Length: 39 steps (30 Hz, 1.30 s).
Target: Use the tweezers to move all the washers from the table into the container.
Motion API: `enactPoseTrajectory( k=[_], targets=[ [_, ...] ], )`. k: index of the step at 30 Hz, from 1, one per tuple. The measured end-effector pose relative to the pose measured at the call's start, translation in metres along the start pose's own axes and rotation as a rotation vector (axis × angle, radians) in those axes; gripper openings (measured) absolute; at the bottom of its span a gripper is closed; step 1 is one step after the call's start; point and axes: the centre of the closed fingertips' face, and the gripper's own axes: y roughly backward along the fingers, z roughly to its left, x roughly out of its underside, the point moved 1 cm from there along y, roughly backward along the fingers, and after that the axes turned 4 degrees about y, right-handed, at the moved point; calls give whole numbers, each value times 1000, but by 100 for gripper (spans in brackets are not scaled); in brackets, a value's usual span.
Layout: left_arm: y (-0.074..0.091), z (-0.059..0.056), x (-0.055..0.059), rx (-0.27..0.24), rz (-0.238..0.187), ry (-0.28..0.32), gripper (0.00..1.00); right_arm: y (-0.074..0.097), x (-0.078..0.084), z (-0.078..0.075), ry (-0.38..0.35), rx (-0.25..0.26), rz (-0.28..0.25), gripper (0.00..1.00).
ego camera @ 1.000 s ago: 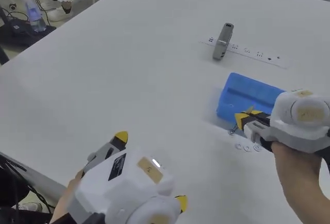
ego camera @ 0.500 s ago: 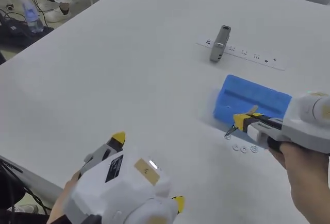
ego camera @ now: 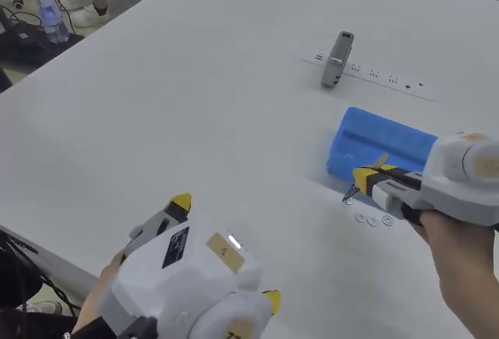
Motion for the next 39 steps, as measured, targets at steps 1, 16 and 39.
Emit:
enactPoseTrajectory(
  k=[1,16,39],
  targets=[
    [0,0,0,0,0,-1,89,1,1,0,4,1,1,2],
    [0,1,0,-5,2,0,89,0,4,-3,23,3,3,2],
    [-1,0,2,-3,12,-10,89,2,5,-3,-13,4,-3,2]
  ],
)
